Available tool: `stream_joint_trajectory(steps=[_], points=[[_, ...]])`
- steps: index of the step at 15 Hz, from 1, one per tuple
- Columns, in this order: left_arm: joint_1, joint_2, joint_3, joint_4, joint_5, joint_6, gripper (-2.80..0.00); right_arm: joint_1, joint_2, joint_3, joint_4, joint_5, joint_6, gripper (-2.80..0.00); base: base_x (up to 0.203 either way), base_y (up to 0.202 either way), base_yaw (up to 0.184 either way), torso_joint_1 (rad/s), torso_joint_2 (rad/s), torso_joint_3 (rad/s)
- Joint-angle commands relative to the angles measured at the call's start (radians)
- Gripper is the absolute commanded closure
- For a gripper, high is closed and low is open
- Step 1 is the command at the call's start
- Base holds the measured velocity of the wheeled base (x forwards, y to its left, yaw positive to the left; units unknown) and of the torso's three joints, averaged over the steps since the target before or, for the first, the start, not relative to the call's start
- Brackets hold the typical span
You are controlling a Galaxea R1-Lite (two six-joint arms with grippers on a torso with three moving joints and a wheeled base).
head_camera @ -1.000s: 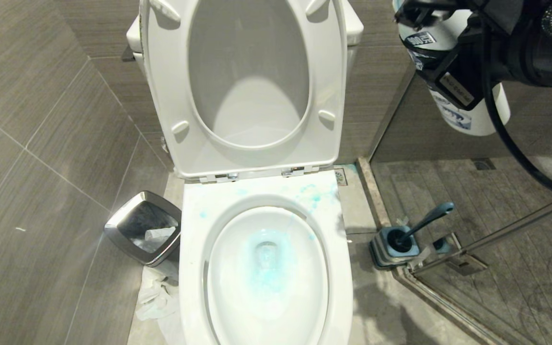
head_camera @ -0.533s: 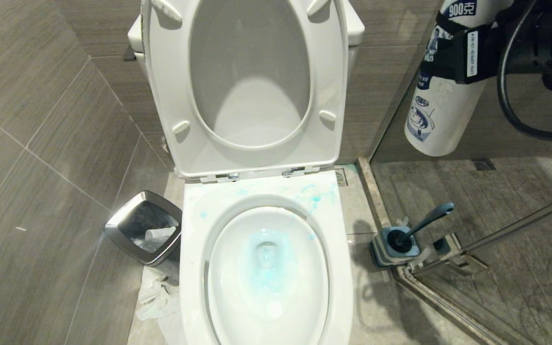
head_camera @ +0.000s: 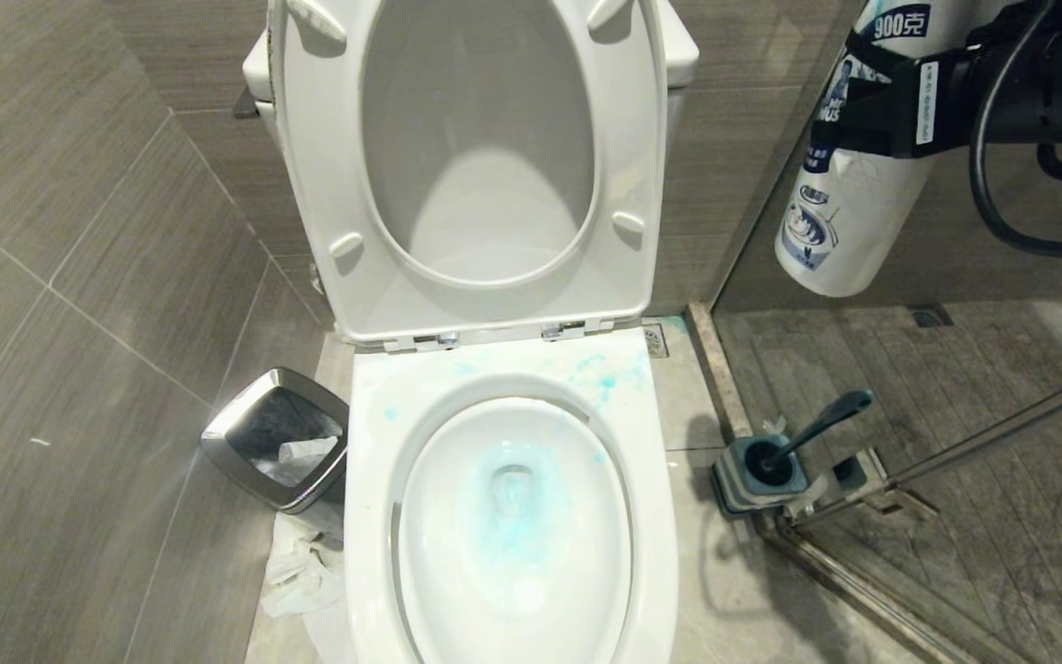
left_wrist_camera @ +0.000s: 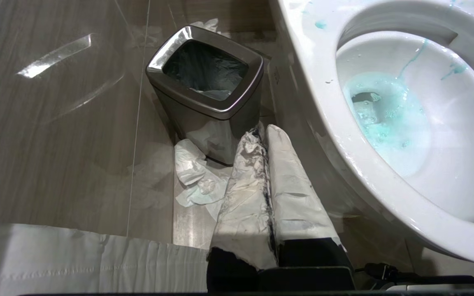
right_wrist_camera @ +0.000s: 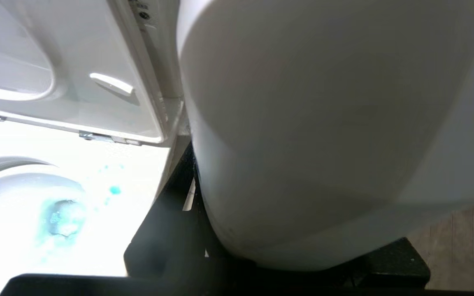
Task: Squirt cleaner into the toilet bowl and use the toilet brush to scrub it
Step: Place the cleaning agent on the floor
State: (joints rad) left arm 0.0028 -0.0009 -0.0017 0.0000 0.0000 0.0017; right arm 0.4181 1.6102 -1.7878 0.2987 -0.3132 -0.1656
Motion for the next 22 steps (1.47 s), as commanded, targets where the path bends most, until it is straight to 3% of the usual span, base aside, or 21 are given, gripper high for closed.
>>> stream_joint_trajectory(steps=[1, 4, 7, 13, 16, 22], points=[[0.0, 0.001, 0.002, 0.0, 0.0, 0.0, 0.0, -0.002, 0.02, 0.011, 0.001, 0.001, 0.049, 0.0, 0.0, 0.0, 0.0, 0.0, 0.0, 0.0], [-0.001, 0.001, 0.0, 0.0, 0.0, 0.0, 0.0, -0.019, 0.0, 0.057, 0.0, 0.01, 0.085, 0.0, 0.0, 0.0, 0.0, 0.0, 0.0, 0.0], [0.0, 0.001, 0.0, 0.0, 0.0, 0.0, 0.0, -0.07, -0.037, 0.137, -0.017, 0.1, 0.105, 0.0, 0.0, 0.0, 0.0, 0.0, 0.0, 0.0], [0.0, 0.001, 0.0, 0.0, 0.0, 0.0, 0.0, -0.113, -0.024, 0.402, -0.38, 0.151, 0.063, 0.0, 0.0, 0.0, 0.0, 0.0, 0.0, 0.0], [0.0, 0.001, 0.0, 0.0, 0.0, 0.0, 0.0, -0.147, 0.021, 0.456, -0.472, 0.222, 0.058, 0.0, 0.0, 0.0, 0.0, 0.0, 0.0, 0.0], [0.0, 0.001, 0.0, 0.0, 0.0, 0.0, 0.0, -0.175, 0.177, 0.601, -0.858, 0.223, 0.058, 0.0, 0.0, 0.0, 0.0, 0.0, 0.0, 0.0]])
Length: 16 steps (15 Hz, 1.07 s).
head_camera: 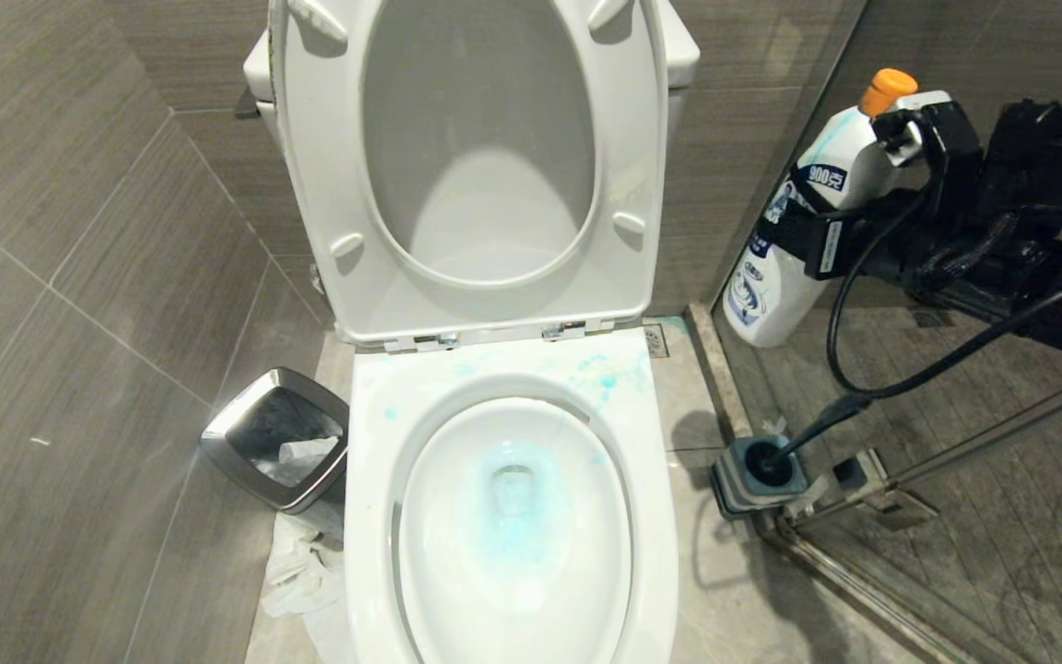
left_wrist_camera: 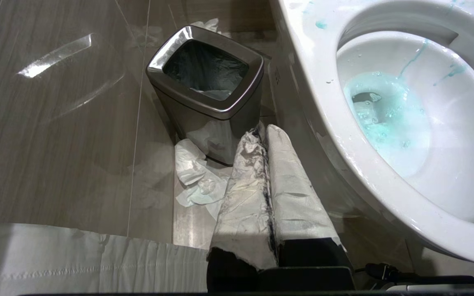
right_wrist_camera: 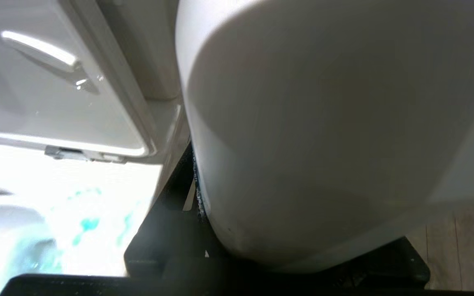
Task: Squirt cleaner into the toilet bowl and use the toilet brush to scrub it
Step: Place the cleaning agent on the floor
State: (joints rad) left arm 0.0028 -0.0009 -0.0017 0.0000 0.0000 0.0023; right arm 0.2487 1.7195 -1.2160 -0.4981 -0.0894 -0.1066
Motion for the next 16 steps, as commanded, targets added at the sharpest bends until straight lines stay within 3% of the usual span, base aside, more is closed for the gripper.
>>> stream_joint_trajectory(steps=[1, 8, 12, 16], points=[[0.0, 0.001, 0.0, 0.0, 0.0, -0.001, 0.0, -0.007, 0.104, 0.036, -0.097, -0.001, 0.0, 0.0, 0.0, 0.0, 0.0, 0.0, 0.0, 0.0], [0.0, 0.001, 0.0, 0.0, 0.0, -0.001, 0.0, -0.015, 0.457, -0.041, -0.36, 0.016, -0.021, 0.0, 0.0, 0.0, 0.0, 0.0, 0.0, 0.0], [0.0, 0.001, 0.0, 0.0, 0.0, -0.001, 0.0, -0.016, 0.608, -0.202, -0.386, 0.029, -0.053, 0.0, 0.0, 0.0, 0.0, 0.0, 0.0, 0.0], [0.0, 0.001, 0.0, 0.0, 0.0, -0.001, 0.0, -0.012, 0.661, -0.234, -0.387, 0.029, -0.085, 0.0, 0.0, 0.0, 0.0, 0.0, 0.0, 0.0]])
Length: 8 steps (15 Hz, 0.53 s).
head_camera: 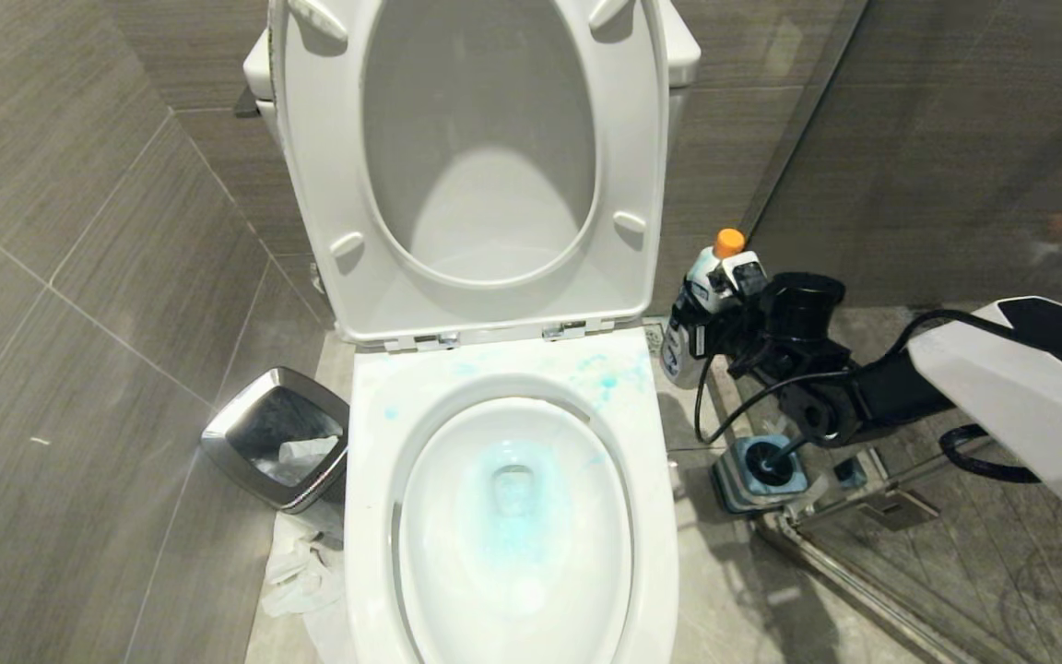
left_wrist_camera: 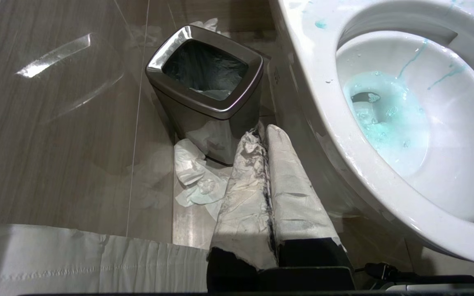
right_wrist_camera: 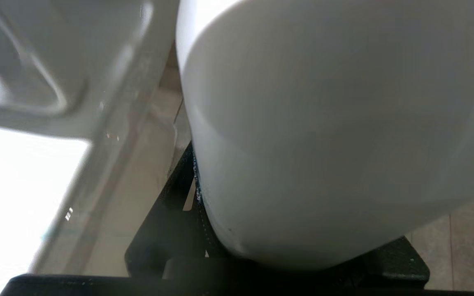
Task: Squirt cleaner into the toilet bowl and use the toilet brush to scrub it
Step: Place the cleaning agent on the floor
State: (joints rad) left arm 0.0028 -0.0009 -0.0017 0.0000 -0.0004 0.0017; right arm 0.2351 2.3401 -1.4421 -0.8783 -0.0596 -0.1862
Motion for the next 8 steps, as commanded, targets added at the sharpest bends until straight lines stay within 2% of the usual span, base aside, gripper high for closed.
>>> stream_joint_trajectory(steps=[1, 4, 8], points=[[0.0, 0.001, 0.0, 0.0, 0.0, 0.0, 0.0, 0.001, 0.057, -0.012, -0.007, -0.004, -0.008, 0.0, 0.0, 0.0, 0.0, 0.0, 0.0, 0.0], [0.0, 0.001, 0.0, 0.0, 0.0, 0.0, 0.0, 0.0, 0.11, -0.03, -0.009, -0.008, -0.007, 0.0, 0.0, 0.0, 0.0, 0.0, 0.0, 0.0], [0.0, 0.001, 0.0, 0.0, 0.0, 0.004, 0.0, 0.0, 0.231, -0.213, -0.005, -0.005, -0.008, 0.0, 0.0, 0.0, 0.0, 0.0, 0.0, 0.0]])
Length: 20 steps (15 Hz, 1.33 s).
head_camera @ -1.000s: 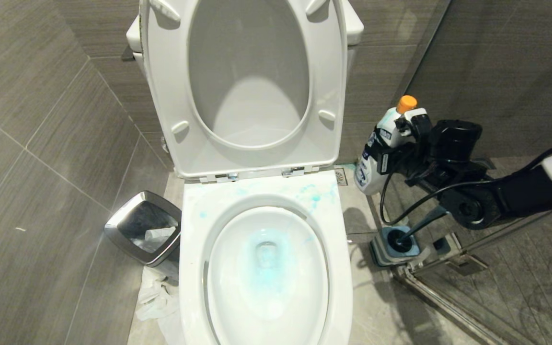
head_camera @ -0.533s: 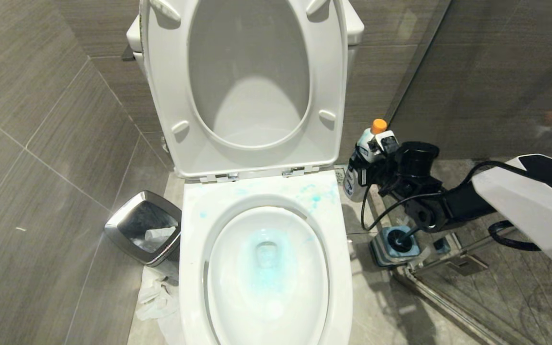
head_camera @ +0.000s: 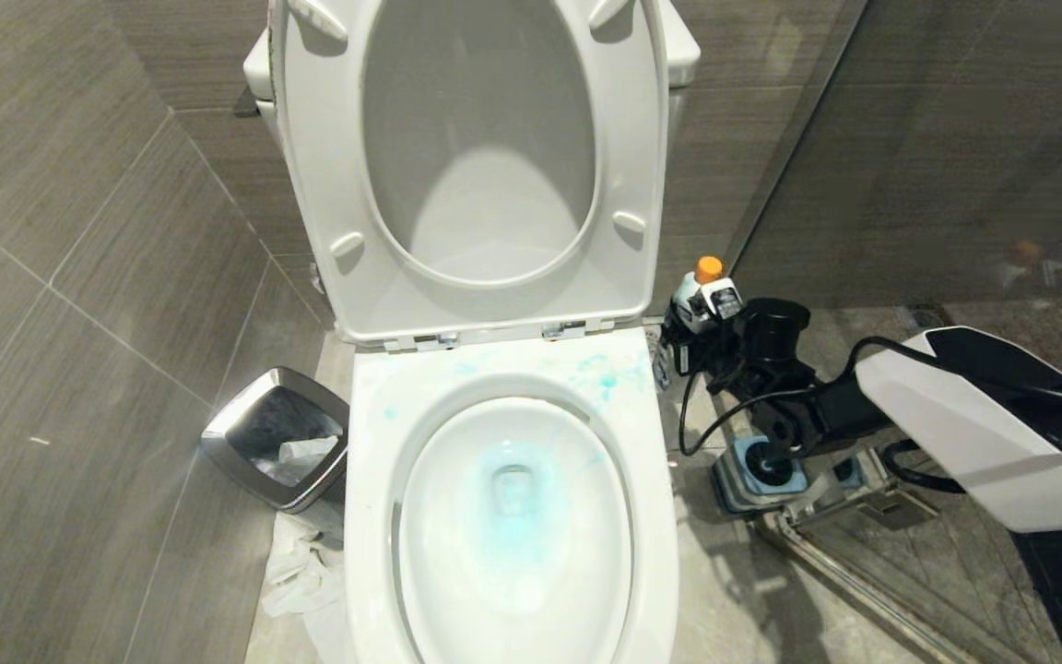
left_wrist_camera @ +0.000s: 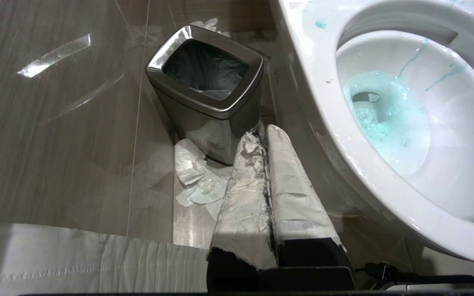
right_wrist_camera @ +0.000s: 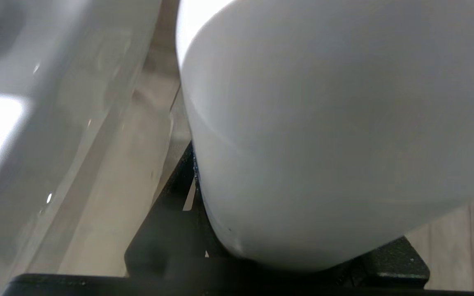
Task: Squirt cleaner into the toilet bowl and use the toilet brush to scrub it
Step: Place the cleaning agent on the floor
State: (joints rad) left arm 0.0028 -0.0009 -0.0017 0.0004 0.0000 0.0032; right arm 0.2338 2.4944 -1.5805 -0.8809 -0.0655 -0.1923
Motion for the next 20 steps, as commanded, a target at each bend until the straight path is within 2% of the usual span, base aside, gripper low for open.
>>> stream_joint_trajectory(steps=[1, 3, 5, 15, 20], points=[[0.0, 0.001, 0.0, 0.0, 0.0, 0.003, 0.0, 0.001, 0.115, -0.13, -0.001, 0.002, -0.002, 0.0, 0.0, 0.0, 0.0, 0.0, 0.0, 0.0], [0.0, 0.001, 0.0, 0.0, 0.0, 0.004, 0.0, 0.0, 0.184, -0.224, 0.01, 0.003, -0.002, 0.0, 0.0, 0.0, 0.0, 0.0, 0.0, 0.0], [0.0, 0.001, 0.0, 0.0, 0.0, 0.004, 0.0, 0.0, 0.197, -0.253, 0.031, 0.003, -0.002, 0.0, 0.0, 0.0, 0.0, 0.0, 0.0, 0.0], [0.0, 0.001, 0.0, 0.0, 0.0, 0.004, 0.0, 0.002, 0.233, -0.24, 0.042, 0.004, -0.019, 0.0, 0.0, 0.0, 0.0, 0.0, 0.0, -0.005], [0.0, 0.001, 0.0, 0.0, 0.0, 0.006, 0.0, 0.002, 0.273, -0.251, 0.042, 0.004, -0.024, 0.0, 0.0, 0.0, 0.0, 0.002, 0.0, -0.165]])
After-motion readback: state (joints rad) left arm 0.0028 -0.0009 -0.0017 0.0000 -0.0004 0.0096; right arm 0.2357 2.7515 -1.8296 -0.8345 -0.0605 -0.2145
